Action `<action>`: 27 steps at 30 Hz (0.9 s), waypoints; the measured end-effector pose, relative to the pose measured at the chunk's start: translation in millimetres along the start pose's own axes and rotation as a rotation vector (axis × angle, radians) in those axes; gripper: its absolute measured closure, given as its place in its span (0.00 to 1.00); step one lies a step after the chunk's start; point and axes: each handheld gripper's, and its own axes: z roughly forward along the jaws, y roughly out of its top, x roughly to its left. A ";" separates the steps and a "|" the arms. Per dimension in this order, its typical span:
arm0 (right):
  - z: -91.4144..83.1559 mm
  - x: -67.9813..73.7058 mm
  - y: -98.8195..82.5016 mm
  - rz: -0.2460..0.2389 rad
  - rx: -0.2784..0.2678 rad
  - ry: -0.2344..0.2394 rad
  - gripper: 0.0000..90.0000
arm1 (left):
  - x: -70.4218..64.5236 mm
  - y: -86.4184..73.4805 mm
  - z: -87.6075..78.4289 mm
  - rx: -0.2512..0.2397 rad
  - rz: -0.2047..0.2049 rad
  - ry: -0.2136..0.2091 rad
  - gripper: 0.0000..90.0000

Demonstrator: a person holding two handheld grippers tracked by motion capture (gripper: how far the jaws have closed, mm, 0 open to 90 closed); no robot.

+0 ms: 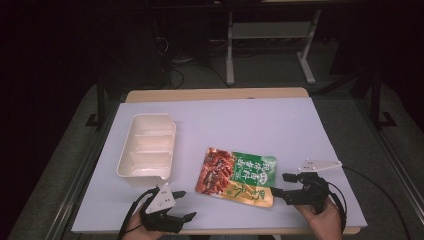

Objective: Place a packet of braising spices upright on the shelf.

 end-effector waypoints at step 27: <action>-1.1 -10.3 5.8 0.053 -0.002 -0.033 0.27 | 13.5 63.9 77.4 0.146 0.054 0.065 0.80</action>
